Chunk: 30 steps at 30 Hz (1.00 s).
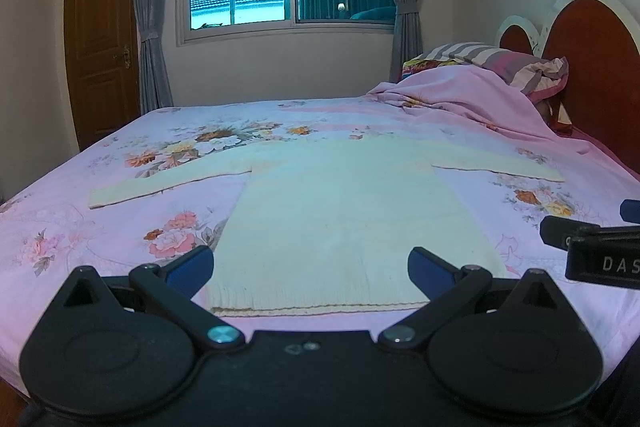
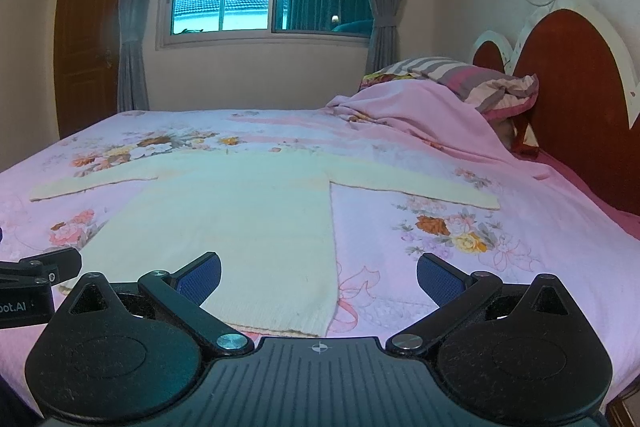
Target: Fold small clothes
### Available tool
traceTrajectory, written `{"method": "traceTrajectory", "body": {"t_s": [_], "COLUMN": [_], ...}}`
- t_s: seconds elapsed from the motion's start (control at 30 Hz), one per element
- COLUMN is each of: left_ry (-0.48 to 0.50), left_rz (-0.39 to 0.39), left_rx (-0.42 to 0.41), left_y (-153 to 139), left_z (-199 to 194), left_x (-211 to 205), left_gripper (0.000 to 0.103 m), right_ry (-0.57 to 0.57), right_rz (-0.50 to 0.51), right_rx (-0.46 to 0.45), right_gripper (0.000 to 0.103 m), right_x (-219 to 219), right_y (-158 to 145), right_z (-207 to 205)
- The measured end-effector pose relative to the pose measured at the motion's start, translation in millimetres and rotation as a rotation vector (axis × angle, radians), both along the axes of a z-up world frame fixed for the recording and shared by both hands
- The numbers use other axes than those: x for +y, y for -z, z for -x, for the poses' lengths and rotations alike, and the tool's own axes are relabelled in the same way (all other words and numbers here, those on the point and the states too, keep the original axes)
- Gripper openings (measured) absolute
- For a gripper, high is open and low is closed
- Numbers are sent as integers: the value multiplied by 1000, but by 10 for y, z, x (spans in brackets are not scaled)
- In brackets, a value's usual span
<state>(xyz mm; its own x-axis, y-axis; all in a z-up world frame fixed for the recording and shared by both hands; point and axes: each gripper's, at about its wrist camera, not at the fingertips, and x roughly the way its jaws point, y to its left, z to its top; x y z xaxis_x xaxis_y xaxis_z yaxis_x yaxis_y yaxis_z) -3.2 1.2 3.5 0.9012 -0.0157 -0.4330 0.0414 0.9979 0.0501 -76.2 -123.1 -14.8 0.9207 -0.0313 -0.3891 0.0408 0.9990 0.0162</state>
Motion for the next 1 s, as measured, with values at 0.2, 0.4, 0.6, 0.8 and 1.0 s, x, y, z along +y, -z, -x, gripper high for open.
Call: {"method": "traceTrajectory", "body": {"t_s": [0.2,0.4,0.6,0.8,1.0], "left_ry": [-2,-3,-2,0,4], "left_rz": [-1,2,6,8,4], "left_rx": [-4,-6,-7,-6,-8], "left_y": [-4,-11,3,-1,-4], "left_z": [1,-6,-13,-18,-13], "left_x": [2,1,23,38,32], "left_gripper": [103,103,103,103,103], "right_ry": [-1,-7,-6,-6,-4], "right_rz": [1,4,5,4,3], "right_rx": [-2,-4,-6,-6,-8], "right_gripper": [103,103,103,103,103], "right_x": [12,16,26,23,21], "right_y": [-7,-22,-33,-39,-36], "right_z": [-1,-13,-11,-16,-11]}}
